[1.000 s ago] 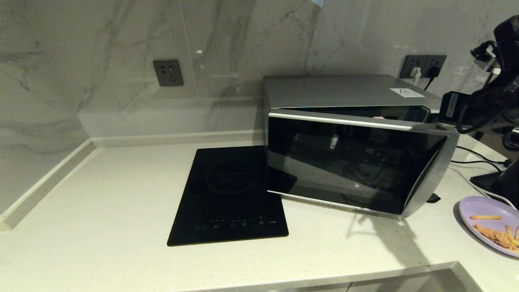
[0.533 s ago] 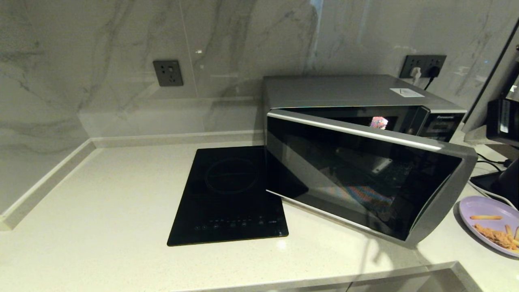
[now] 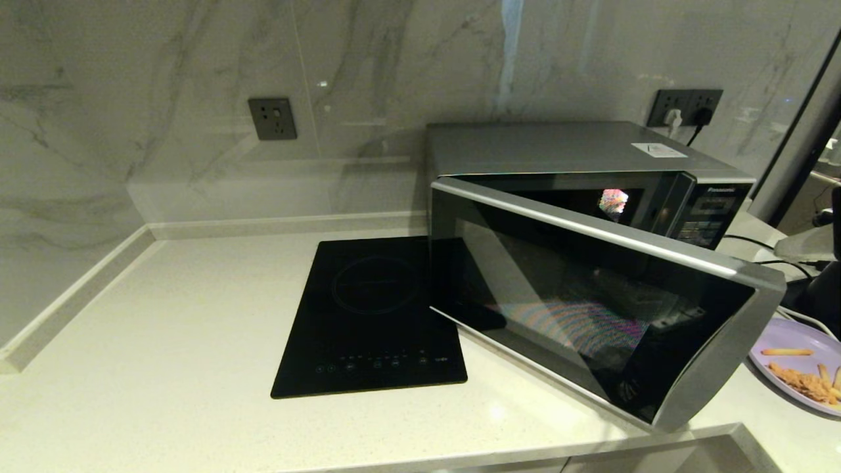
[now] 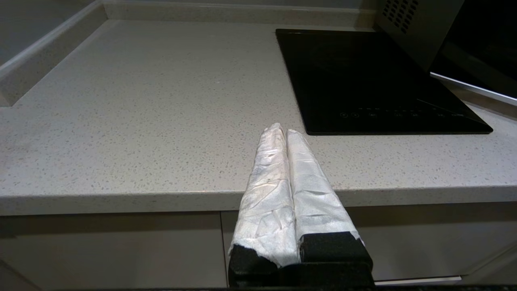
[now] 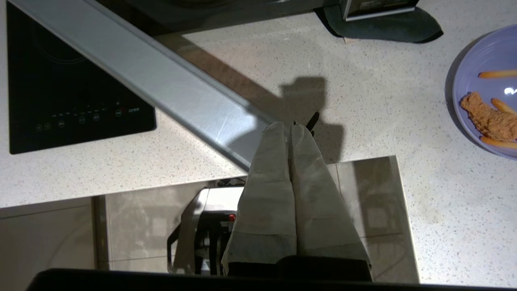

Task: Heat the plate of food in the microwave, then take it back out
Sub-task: Open the microwave oven

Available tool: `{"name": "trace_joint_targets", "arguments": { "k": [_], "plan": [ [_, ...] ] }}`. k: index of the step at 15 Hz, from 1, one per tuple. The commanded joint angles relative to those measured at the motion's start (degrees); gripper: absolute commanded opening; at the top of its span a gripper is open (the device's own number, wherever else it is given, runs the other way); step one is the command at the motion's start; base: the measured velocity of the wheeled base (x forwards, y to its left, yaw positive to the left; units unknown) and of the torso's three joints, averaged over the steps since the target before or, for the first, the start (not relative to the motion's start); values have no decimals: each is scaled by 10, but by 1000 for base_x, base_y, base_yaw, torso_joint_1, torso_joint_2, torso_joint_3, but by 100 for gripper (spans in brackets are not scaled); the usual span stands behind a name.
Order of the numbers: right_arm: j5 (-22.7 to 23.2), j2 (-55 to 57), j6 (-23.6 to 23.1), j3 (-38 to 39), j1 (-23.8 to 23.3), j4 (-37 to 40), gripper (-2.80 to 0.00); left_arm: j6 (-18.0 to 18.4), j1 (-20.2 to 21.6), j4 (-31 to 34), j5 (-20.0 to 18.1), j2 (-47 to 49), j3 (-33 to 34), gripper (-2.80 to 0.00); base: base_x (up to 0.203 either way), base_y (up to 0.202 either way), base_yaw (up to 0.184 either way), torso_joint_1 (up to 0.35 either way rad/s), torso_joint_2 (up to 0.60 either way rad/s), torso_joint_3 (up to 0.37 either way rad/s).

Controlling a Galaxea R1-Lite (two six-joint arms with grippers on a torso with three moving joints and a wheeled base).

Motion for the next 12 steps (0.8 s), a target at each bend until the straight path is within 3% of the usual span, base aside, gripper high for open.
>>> {"name": "trace_joint_targets", "arguments": {
  "k": [1,9,12],
  "plan": [
    [0,26,1,3,1,1,-280,0,0,0,0,1,0,-280,0,0,0,0,0,0],
    [2,52,1,5,19,3,-280,0,0,0,0,1,0,-280,0,0,0,0,0,0],
    [2,32,3,27,68,3,-280,0,0,0,0,1,0,-280,0,0,0,0,0,0]
  ]
}}
